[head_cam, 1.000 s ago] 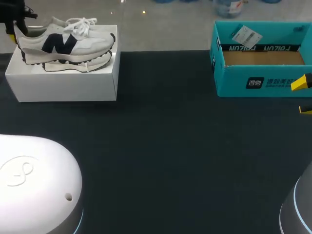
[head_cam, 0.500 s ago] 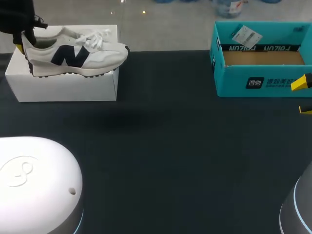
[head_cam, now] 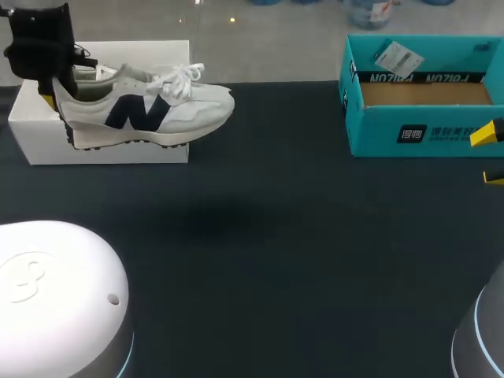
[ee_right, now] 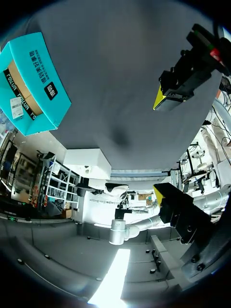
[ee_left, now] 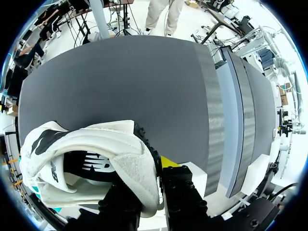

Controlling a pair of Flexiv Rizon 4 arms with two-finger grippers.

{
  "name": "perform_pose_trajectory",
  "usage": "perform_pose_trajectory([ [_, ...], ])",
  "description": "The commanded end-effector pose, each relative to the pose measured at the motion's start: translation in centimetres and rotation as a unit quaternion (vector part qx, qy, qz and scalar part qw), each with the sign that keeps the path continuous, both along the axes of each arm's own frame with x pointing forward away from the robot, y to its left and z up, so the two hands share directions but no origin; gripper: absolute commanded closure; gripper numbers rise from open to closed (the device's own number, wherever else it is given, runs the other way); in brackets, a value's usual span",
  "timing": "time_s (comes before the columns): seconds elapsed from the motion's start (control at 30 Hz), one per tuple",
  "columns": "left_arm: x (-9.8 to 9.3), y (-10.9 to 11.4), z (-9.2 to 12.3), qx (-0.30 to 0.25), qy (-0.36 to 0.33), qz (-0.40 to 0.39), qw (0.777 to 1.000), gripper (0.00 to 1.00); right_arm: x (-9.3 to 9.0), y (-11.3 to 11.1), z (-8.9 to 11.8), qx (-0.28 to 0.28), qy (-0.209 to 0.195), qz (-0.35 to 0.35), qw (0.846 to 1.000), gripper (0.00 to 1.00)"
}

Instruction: Take the shoe out of the shoebox, open the shoe tongue, remove and reinsert the insole, then place the shoe into the shoebox

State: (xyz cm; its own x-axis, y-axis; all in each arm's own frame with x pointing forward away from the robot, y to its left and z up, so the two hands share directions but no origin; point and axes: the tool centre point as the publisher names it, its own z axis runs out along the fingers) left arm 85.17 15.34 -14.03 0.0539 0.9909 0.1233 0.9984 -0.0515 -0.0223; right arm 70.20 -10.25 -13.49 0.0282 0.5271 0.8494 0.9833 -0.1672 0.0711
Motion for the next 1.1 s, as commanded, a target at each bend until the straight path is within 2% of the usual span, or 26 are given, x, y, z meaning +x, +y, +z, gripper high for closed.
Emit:
perform_pose_trajectory([
  [0.03, -1.7, -1.8, -0.1, 0.005, -0.042, -0.002, 0.999, 1.00, -0.1, 0.0, 0.0, -0.001, 0.000, -0.001, 1.000, 0.00],
  [0.37, -4.9, -7.0, -1.1, 0.007, -0.037, 0.002, 0.999, 1.00, -0.1, 0.0, 0.0, -0.001, 0.000, -0.001, 1.000, 0.00],
  [0.67, -7.3, -10.4, -2.4, 0.005, -0.028, -0.002, 1.000, 1.00, -0.1, 0.0, 0.0, -0.001, 0.000, -0.001, 1.000, 0.00],
  [1.1, -8.8, -15.8, -4.3, 0.008, -0.020, -0.013, 1.000, 1.00, -0.1, 0.0, 0.0, -0.001, 0.000, -0.001, 1.000, 0.00],
])
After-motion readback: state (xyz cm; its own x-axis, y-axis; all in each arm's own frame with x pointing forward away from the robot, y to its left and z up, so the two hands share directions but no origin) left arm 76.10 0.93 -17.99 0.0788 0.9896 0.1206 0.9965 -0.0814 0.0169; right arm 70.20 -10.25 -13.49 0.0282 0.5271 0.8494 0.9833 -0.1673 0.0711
